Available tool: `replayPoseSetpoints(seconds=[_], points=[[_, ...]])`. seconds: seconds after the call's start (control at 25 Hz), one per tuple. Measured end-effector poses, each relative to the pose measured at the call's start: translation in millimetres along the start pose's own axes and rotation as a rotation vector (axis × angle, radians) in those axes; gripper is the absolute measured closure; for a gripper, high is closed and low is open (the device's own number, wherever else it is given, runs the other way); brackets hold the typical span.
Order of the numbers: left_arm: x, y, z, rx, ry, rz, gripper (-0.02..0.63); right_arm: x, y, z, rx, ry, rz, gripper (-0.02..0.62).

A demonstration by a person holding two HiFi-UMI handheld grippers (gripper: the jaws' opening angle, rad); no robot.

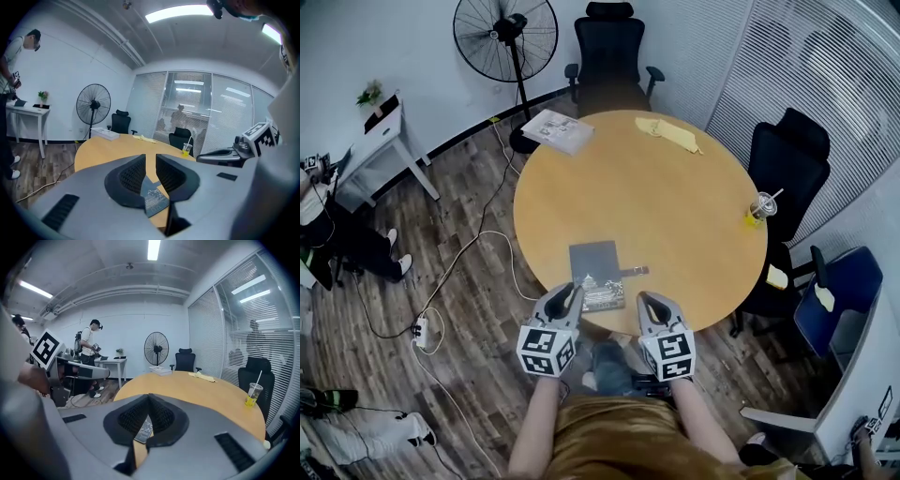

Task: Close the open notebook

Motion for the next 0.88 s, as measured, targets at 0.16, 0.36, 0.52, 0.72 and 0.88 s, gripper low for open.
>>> replayPoseSetpoints(seconds=[0.16, 0.36, 0.52, 0.72, 0.88], points=[[-5.6, 1.3, -1.0, 0.002, 0.012, 0.015, 0.525, -4.1, 4.0, 1.2, -0.002, -0.021, 0.018, 0.583], [-9.8, 3.3, 0.7, 0.008, 0.006, 0.016, 0.525, -9.2, 5.8, -1.8, -0.004, -0.025, 0.018, 0.583], [-14.1, 2.1, 1.6, 0.01, 0.009, 0.015, 0.525, -10.8, 7.5, -3.8, -0.007, -0.021, 0.026, 0.583], [-16.9, 0.6, 0.1, 0.008, 0.012, 0.012, 0.525, -11.8, 7.2, -7.7, -0.014, -0.019, 0.021, 0.583], [-17.2, -2.3, 1.6, 0.016, 0.013, -0.002, 0.525, -12.9, 6.9, -9.2, -0.016, -0.015, 0.02, 0.583]])
Point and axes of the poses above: the fingertips, and each gripper's own axes: x forward along the fingers, z to its right, y out of its top, the point moved 4 cm from there along -x, backward along the fingers, and after that the axes turned 3 degrees about -y, right-handed, at the moved point
